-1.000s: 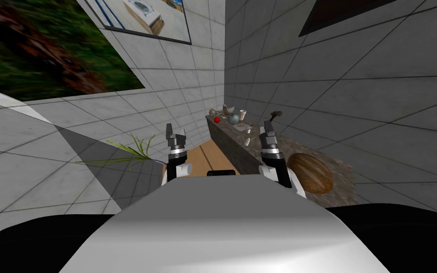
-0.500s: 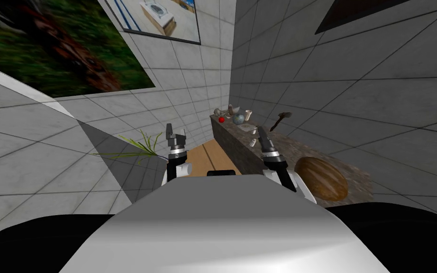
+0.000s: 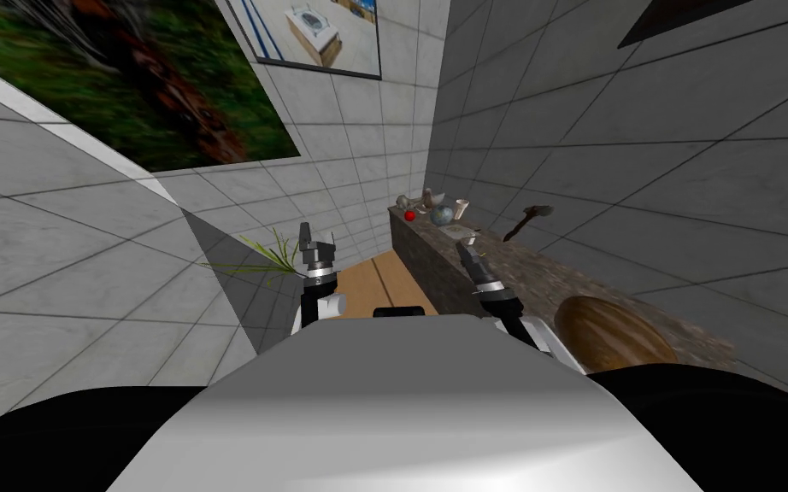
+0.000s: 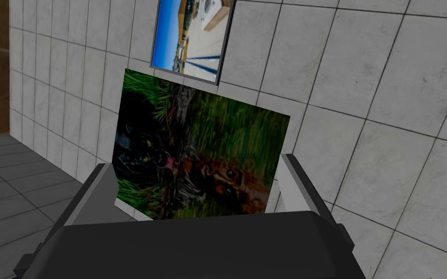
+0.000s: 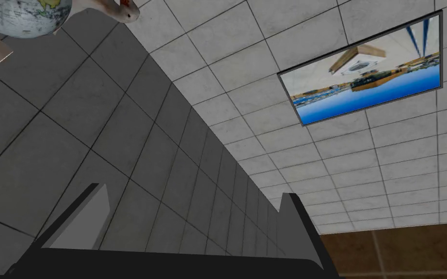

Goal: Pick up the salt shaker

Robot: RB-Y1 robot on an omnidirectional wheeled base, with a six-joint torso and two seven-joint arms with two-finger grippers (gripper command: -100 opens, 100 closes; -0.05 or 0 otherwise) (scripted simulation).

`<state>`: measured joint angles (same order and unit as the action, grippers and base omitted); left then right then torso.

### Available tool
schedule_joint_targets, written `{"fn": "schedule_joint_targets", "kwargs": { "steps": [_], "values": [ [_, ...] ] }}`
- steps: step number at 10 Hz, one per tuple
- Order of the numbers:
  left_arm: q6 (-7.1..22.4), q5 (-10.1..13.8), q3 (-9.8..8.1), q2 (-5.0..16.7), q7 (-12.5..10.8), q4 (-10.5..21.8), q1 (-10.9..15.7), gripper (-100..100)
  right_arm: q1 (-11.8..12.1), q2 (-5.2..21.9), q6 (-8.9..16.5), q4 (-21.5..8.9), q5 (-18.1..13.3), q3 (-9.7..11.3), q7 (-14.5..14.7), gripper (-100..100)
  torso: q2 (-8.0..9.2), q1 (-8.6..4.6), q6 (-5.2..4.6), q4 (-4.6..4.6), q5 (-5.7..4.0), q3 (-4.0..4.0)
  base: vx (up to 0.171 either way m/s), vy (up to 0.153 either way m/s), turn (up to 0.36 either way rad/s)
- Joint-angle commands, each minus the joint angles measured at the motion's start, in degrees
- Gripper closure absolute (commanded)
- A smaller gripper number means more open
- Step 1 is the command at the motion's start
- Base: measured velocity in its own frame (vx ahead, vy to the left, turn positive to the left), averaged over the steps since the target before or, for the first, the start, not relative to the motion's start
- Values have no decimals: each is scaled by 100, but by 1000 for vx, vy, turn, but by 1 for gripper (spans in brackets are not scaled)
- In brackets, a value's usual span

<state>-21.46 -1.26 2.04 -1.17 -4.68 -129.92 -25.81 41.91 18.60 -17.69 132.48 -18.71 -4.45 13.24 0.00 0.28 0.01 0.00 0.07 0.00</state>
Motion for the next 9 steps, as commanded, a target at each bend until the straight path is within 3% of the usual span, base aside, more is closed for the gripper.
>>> {"fn": "schedule_joint_targets", "kwargs": {
  "steps": [1, 2, 3, 4, 5, 6, 7, 8, 9],
  "values": [
    [0, 0, 0, 0, 0, 0, 0, 0, 96, 89, 51, -10, -269, -1, 84, -100, 0, 0, 0, 0, 0, 0, 15, 66, 88],
    [0, 0, -1, 0, 0, 0, -1, 0, 343, 265, 103, -58, -456, -29, 228, -100, 0, -4, -3, 0, 0, 0, 24, 68, 198],
    [0, 0, 0, 0, 0, 0, 0, 0, 343, 265, 103, -58, -613, -29, 228, -100, -2, -4, 0, 0, 0, -1, 19, 56, 102],
    [0, 0, -1, 0, 0, 0, -1, 0, 605, 439, 159, -107, -818, -59, 379, -100, -2, -8, -3, 0, -1, -1, 14, 88, 194],
    [0, 0, 0, 0, 0, 0, 0, 0, 605, 439, 159, -107, -966, -59, 379, -100, 0, 0, -1, 0, 0, 0, 19, 69, 109],
    [0, 0, -1, 0, 0, 0, -1, 0, 844, 611, 219, -155, -1134, -90, 537, -100, -1, -4, -3, 0, 0, 0, 35, 70, 226],
    [0, 0, 0, 0, 0, 0, 0, 0, 880, 611, 219, -155, -1291, -90, 537, -100, -4, -4, -1, -1, 0, -2, 34, 52, 89],
    [0, 0, -1, 0, 0, 0, -1, 0, 1124, 779, 284, -204, -1470, -122, 701, -100, -5, -9, -4, -1, -1, -3, 39, 65, 187],
    [0, 0, -1, 0, 0, 0, -1, 0, 1167, 779, 284, -204, -1653, -122, 701, -100, -5, -6, -2, -1, -1, -3, 38, 48, 100]
  ]
}}
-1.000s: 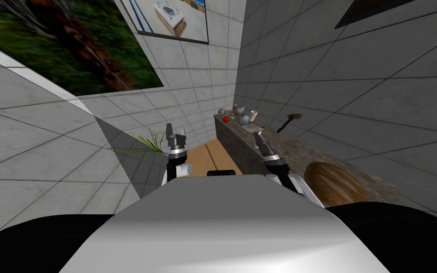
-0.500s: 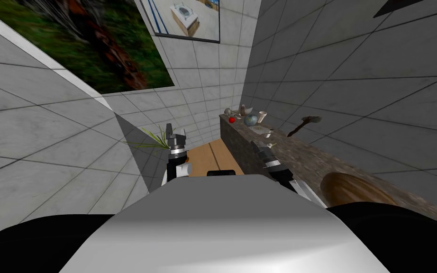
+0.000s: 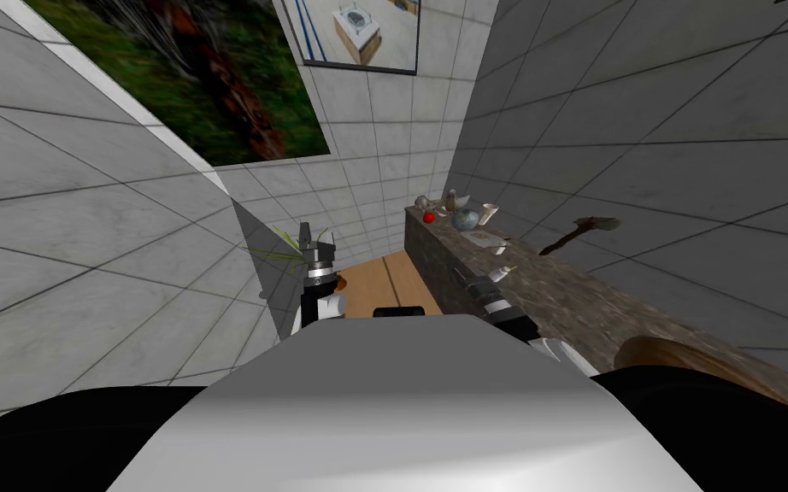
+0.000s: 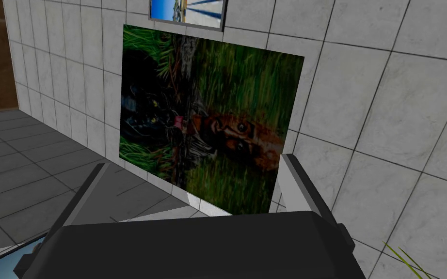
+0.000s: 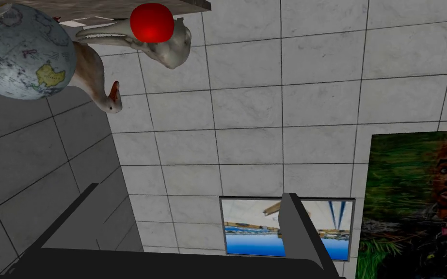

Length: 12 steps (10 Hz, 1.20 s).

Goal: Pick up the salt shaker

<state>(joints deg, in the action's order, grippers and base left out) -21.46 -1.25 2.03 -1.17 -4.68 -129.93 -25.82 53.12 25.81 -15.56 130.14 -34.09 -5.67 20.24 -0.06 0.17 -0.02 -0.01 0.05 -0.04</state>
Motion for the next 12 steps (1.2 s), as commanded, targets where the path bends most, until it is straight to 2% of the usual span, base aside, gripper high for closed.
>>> {"fn": "schedule_joint_targets", "kwargs": {
  "steps": [1, 2, 3, 4, 5, 6, 7, 8, 9, 10, 11, 12],
  "values": [
    [0, 0, 0, 0, 0, 0, 0, 0, 286, 225, 139, -17, -286, -33, 170, -100, 0, 0, 0, 0, 0, 0, 45, 53, 214],
    [0, 0, 0, 0, 0, 0, 1, 0, 345, 225, 139, -17, -477, -33, 170, -100, -2, 1, 3, -1, 0, -1, 44, 44, 110],
    [0, 0, 0, 0, 0, 0, 0, 0, 524, 388, 211, -64, -652, -67, 343, -100, -2, -2, -1, -1, 0, -1, 55, 63, 199],
    [0, 0, 0, 0, 0, 0, 0, 0, 631, 388, 211, -64, -845, -67, 343, -100, -5, 4, 2, -1, 0, -3, 49, 49, 101],
    [0, 0, 0, 0, 0, 0, 0, 0, 790, 550, 286, -110, -1019, -101, 518, -100, -3, 1, -2, -1, 1, -2, 58, 51, 208],
    [0, 0, 0, 0, 0, 0, 0, 0, 968, 550, 286, -110, -1182, -101, 518, -100, -6, 1, 2, -1, 1, -3, 52, 31, 108],
    [0, 0, 0, 0, 0, 0, 0, 0, 1175, 708, 363, -155, -1351, -137, 696, -100, -3, -4, -2, -1, -1, -2, 55, 31, 149],
    [0, 0, 0, 0, 0, 0, 0, 0, 1291, 708, 363, -155, -1549, -137, 696, -100, -4, -5, 1, -1, -1, -3, 48, 25, 113],
    [0, 0, 0, 0, 0, 0, 0, 0, 1483, 863, 443, -198, -1728, -172, 875, -100, -2, -8, -1, -1, -1, -2, 64, 16, 184],
    [0, 0, 0, 0, 0, 0, 0, 0, 1618, 863, 443, -198, -1894, -172, 875, -100, -7, -12, 1, -1, -2, -4, 59, 11, 110],
    [0, 0, -1, 0, 0, 0, -1, 0, 1796, 1013, 526, -239, -2070, -208, 1054, -100, -5, -13, -1, -1, -3, -3, 67, 26, 199],
    [0, 0, 0, 0, 0, 0, 0, 0, 1948, 1013, 526, -239, -2219, -208, 1054, -100, -8, -9, 1, -2, -2, -5, 60, 18, 109]
  ]
}}
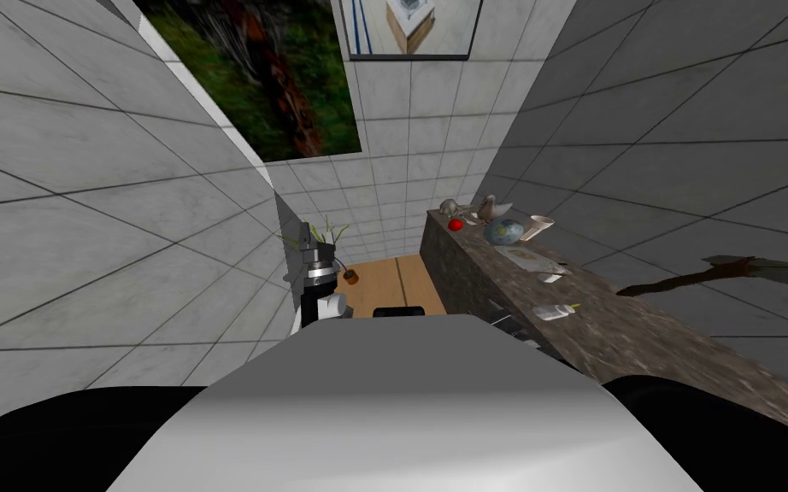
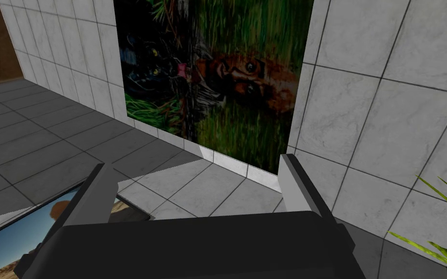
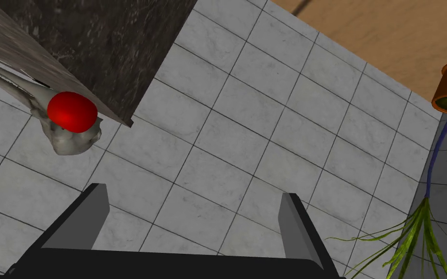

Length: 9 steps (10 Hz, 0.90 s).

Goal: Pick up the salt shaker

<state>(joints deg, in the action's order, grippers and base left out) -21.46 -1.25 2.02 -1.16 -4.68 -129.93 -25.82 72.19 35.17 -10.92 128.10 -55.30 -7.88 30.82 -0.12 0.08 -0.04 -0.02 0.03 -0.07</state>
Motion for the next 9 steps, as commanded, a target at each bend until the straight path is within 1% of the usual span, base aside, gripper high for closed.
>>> {"fn": "schedule_joint_targets", "kwargs": {
  "steps": [1, 2, 3, 4, 5, 6, 7, 8, 9],
  "values": [
    [0, 0, 0, 0, 0, 0, 0, 0, 286, 223, 146, -73, -286, -23, 174, -100, 0, 0, 0, 0, 0, 0, 64, 13, 178],
    [0, 0, 0, 0, 0, 0, 0, 0, 373, 223, 146, -73, -411, -23, 174, -100, -2, -3, 4, 0, -1, -1, 58, -5, 80],
    [0, 0, 0, 0, 0, 0, 0, 0, 608, 363, 231, -110, -618, -58, 351, -100, 0, -8, 0, 0, -3, 0, 77, -10, 137],
    [0, 0, 0, 0, 0, 0, 0, 0, 704, 363, 231, -110, -709, -58, 351, -100, -5, -11, 2, -1, -3, -2, 69, -11, 97],
    [0, 0, 0, 0, 0, 0, 0, 0, 895, 496, 317, -143, -921, -94, 525, -100, -4, -12, 1, -1, -3, -2, 74, -11, 179],
    [0, 0, 0, 0, 0, 0, 0, 0, 1024, 496, 317, -143, -992, -94, 525, -100, -6, -12, 3, -1, -4, -3, 61, -16, 89],
    [0, 0, 0, 0, 0, 0, 0, 0, 1213, 621, 404, -174, -1224, -129, 696, -100, -1, -11, -1, 0, -3, -1, 77, -31, 165],
    [0, 0, 0, 0, 0, 0, 0, 0, 1360, 621, 404, -174, -1258, -129, 696, -100, -6, -17, 3, -1, -4, -3, 68, -25, 85],
    [0, 0, -1, 0, 0, 0, 0, 0, 1596, 737, 490, -203, -1507, -163, 862, -100, -3, -14, -1, 0, -4, -2, 72, -22, 141]
  ]
}}
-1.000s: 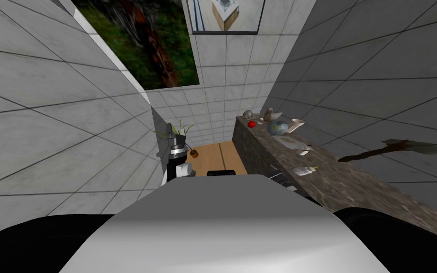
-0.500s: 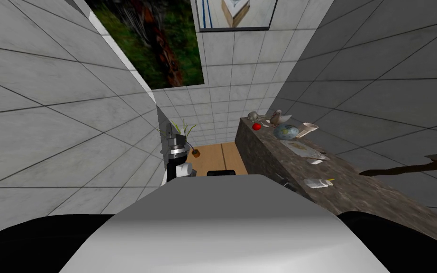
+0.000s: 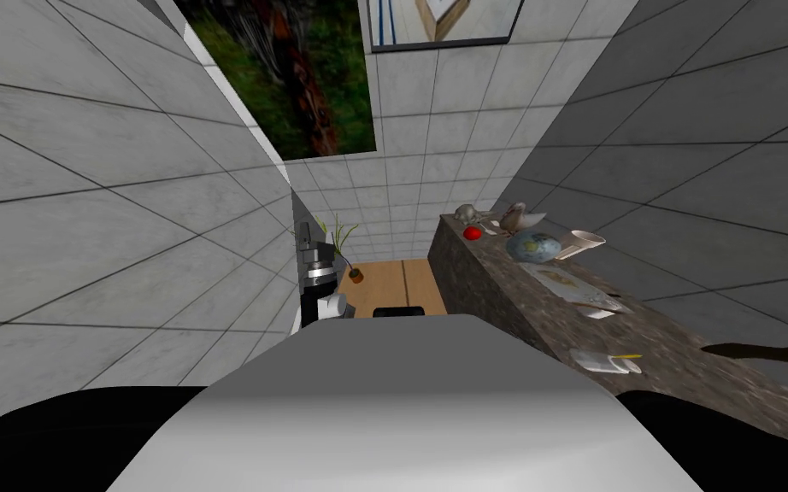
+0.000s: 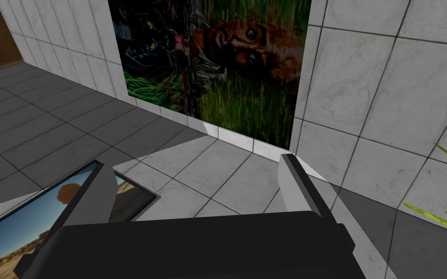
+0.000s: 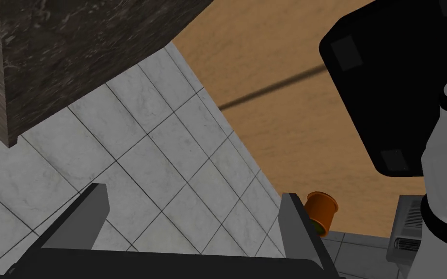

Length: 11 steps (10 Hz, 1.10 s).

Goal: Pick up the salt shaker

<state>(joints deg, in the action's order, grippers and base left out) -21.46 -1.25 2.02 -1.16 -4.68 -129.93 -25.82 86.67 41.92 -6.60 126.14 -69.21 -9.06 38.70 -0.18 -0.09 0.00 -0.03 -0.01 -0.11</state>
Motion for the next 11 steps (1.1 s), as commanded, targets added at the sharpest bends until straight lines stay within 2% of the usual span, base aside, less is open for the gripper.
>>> {"fn": "schedule_joint_targets", "kwargs": {
  "steps": [1, 2, 3, 4, 5, 6, 9, 10, 11],
  "values": [
    [0, 0, 0, 0, 0, 0, 0, 0, 232, 63, 58, -6, -115, -44, 74, -100, 0, 0, 0, 0, 0, 0, 60, -28, 69],
    [0, 0, -1, 0, 0, 0, -1, 0, 441, 171, 144, -32, -345, -77, 235, -100, 4, 1, -4, 1, 0, 2, 65, -45, 131],
    [0, 0, 0, 0, 0, 0, 0, 0, 546, 171, 144, -32, -345, -77, 235, -100, 3, -4, -2, 1, -1, 2, 53, -45, 68],
    [0, 0, -1, 0, 0, 0, 0, 0, 738, 272, 228, -56, -555, -108, 390, -100, 7, -4, -4, 2, -1, 4, 68, -48, 108],
    [0, 0, 0, 0, 0, 0, 0, 0, 852, 272, 228, -56, -555, -108, 390, -100, 3, -6, -2, 1, -1, 2, 56, -44, 68],
    [0, 0, -1, 0, 0, 0, 0, 0, 1047, 365, 311, -77, -746, -138, 539, -100, 6, -4, -4, 2, -1, 3, 57, -53, 118],
    [0, 0, -1, 0, 0, 0, 0, 0, 1432, 452, 391, -96, -917, -166, 680, -100, 5, -9, -3, 2, -2, 3, 54, -58, 67],
    [0, 0, -1, 0, 0, 0, 0, 0, 1648, 532, 469, -113, -1068, -192, 813, -100, 9, -6, -5, 2, -2, 5, 45, -65, 99],
    [0, 0, -1, 0, 0, 0, 0, 0, 1703, 532, 469, -113, -1068, -192, 813, -100, 9, -11, -3, 3, -3, 5, 36, -64, 44]
  ]
}}
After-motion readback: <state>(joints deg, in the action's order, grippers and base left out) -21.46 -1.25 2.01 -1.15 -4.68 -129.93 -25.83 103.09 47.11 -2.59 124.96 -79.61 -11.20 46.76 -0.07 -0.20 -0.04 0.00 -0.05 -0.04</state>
